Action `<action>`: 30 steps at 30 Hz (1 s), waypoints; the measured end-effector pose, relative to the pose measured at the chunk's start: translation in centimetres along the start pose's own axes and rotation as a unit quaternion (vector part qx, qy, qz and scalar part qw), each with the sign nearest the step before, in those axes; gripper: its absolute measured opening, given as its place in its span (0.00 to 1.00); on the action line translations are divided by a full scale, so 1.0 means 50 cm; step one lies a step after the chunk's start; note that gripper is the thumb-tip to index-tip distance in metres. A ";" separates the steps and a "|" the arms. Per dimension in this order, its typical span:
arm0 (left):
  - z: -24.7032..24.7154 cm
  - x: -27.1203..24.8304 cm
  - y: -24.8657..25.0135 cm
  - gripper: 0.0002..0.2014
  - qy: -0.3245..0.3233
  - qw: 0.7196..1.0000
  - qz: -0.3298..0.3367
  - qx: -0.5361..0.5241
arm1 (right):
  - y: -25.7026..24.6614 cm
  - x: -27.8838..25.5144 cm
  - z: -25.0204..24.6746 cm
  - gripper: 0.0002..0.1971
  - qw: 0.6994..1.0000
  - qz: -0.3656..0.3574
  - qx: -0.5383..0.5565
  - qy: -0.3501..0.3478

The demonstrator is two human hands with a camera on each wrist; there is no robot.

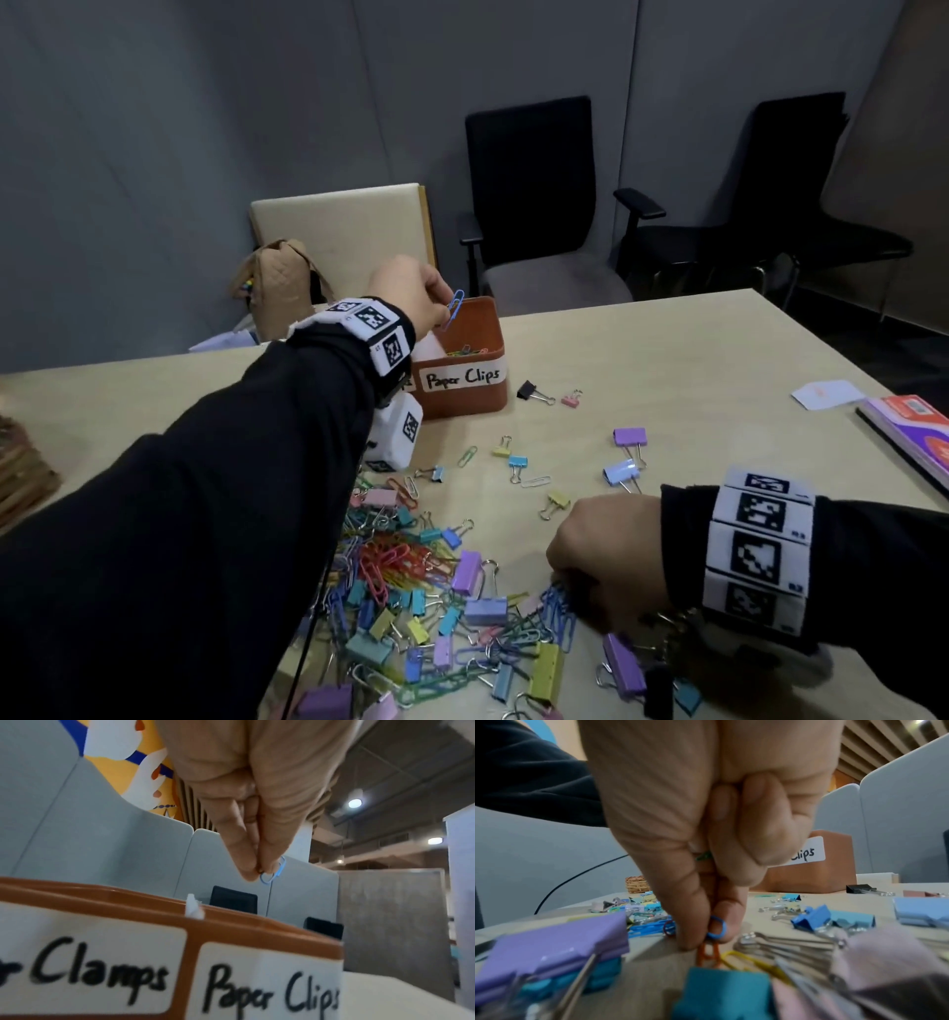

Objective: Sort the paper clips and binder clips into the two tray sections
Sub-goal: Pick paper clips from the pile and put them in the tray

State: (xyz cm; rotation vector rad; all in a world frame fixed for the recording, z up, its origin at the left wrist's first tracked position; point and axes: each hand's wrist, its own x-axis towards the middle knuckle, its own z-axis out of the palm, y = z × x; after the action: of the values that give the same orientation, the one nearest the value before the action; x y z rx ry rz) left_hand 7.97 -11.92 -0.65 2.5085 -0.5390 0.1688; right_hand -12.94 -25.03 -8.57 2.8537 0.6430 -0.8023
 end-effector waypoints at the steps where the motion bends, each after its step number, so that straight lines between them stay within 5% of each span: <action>1: 0.007 0.000 -0.005 0.08 0.004 1.000 0.003 0.023 | -0.001 0.000 0.003 0.12 1.000 0.003 -0.011 0.002; 6: 0.019 -0.063 -0.013 0.06 0.009 0.994 0.077 0.071 | 0.006 -0.019 -0.004 0.07 0.997 -0.002 0.059 0.052; 10: 0.046 -0.124 -0.034 0.04 -0.144 0.977 0.093 0.130 | 0.054 -0.005 -0.073 0.05 0.977 0.025 0.136 0.164; 12: 0.069 -0.136 -0.048 0.09 -0.225 0.955 0.079 0.174 | 0.085 0.025 -0.126 0.03 0.948 0.052 0.191 0.250; 16: 0.096 -0.146 -0.045 0.15 -0.283 0.930 0.077 0.223 | 0.132 0.104 -0.231 0.03 0.879 0.119 0.248 0.391; 21: 0.114 -0.148 -0.004 0.10 -0.314 0.900 0.095 0.288 | 0.148 0.198 -0.301 0.09 0.879 0.169 0.222 0.387; 26: 0.123 -0.156 -0.003 0.10 -0.320 0.892 0.110 0.300 | 0.145 0.210 -0.293 0.29 0.893 0.160 0.239 0.345; 30: 0.118 -0.160 -0.013 0.11 -0.292 0.913 0.109 0.264 | 0.135 0.143 -0.235 0.16 0.901 0.123 0.191 0.369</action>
State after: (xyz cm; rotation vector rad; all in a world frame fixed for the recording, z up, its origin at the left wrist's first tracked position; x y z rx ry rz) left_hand 0.98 -11.94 -7.76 3.0161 -1.1436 -0.4312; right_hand 1.02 -25.97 -2.30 3.4813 0.1579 0.2668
